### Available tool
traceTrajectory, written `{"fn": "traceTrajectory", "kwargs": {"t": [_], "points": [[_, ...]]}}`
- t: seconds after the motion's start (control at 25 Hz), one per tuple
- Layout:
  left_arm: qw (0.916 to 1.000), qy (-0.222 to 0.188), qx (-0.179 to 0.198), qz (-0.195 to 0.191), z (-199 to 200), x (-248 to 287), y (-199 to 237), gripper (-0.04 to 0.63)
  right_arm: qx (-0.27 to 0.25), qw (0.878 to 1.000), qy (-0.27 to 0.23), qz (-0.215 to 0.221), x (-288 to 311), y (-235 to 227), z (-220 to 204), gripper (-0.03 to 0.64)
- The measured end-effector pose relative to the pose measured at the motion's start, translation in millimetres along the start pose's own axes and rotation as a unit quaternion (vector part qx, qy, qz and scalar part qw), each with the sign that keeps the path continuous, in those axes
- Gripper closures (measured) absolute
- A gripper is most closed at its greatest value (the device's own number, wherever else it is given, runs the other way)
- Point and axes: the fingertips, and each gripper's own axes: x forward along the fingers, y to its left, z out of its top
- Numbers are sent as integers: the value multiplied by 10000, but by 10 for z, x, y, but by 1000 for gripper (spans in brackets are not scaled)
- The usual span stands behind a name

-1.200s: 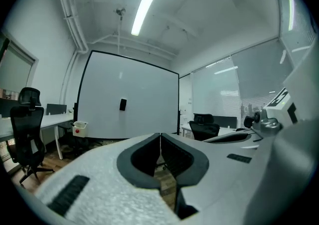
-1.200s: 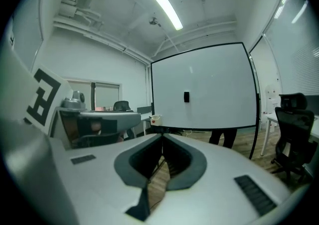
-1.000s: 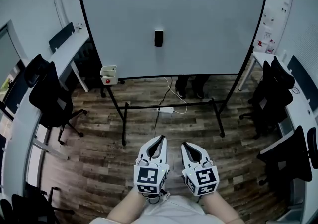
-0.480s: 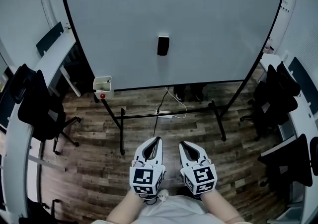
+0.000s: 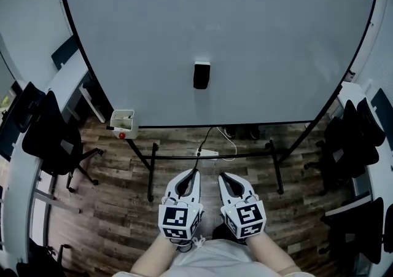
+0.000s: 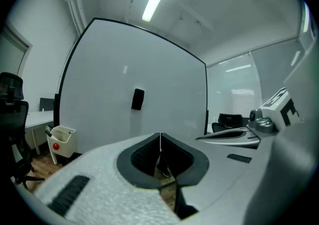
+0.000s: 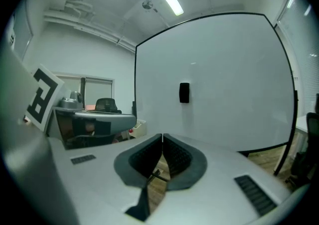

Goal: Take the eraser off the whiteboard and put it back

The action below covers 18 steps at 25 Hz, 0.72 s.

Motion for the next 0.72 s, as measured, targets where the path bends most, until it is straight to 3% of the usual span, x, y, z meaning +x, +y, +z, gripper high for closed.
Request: {"fn": "traceTrajectory", "kwargs": {"t": [0.44,0.72], "points": [[9975,-299,-141,626,371,1396,-11,575,-141,9970,-142,751,798,-1226,403,588],[9950,-133,-20,992,412,1828,134,575,-163,9970,-160,735,1113,-1617,486,588]]}}
